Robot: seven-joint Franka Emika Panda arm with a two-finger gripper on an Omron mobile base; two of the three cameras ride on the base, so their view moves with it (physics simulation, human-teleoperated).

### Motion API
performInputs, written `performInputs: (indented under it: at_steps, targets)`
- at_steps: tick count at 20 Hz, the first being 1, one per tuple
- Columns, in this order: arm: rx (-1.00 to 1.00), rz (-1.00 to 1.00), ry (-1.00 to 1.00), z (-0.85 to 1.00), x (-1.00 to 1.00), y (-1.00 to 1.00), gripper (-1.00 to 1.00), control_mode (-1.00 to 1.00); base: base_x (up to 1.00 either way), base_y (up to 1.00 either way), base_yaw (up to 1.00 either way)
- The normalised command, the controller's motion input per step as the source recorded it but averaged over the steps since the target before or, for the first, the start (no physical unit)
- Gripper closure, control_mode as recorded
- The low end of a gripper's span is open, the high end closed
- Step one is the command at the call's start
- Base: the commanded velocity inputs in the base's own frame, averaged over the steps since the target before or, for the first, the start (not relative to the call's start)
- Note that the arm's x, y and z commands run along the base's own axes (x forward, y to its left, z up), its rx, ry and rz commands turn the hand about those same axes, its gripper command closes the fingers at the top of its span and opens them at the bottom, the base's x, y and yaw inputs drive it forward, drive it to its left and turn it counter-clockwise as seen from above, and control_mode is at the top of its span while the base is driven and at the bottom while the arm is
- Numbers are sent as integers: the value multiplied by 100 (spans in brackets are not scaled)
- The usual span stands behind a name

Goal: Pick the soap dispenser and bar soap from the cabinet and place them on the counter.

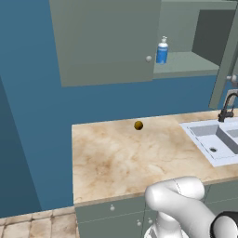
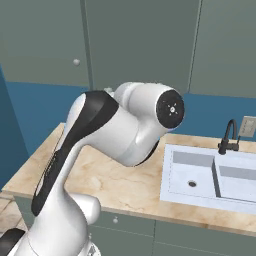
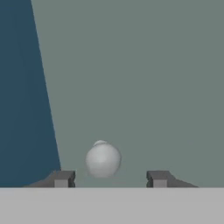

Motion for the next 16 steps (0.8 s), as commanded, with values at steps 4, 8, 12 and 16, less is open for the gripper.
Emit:
performInputs:
  at_steps: [4, 8, 12, 16]
  targets:
    - [0, 7, -5, -8, -33, -24, -100, -100, 0, 0, 0]
    - [0, 8, -7, -10, -44, -27, -100, -100, 0, 0, 0]
    - [0, 6, -9, -10, -70, -3, -100, -100, 0, 0, 0]
    - [0, 4, -6, -1, -65, 20, -100, -100, 0, 0, 0]
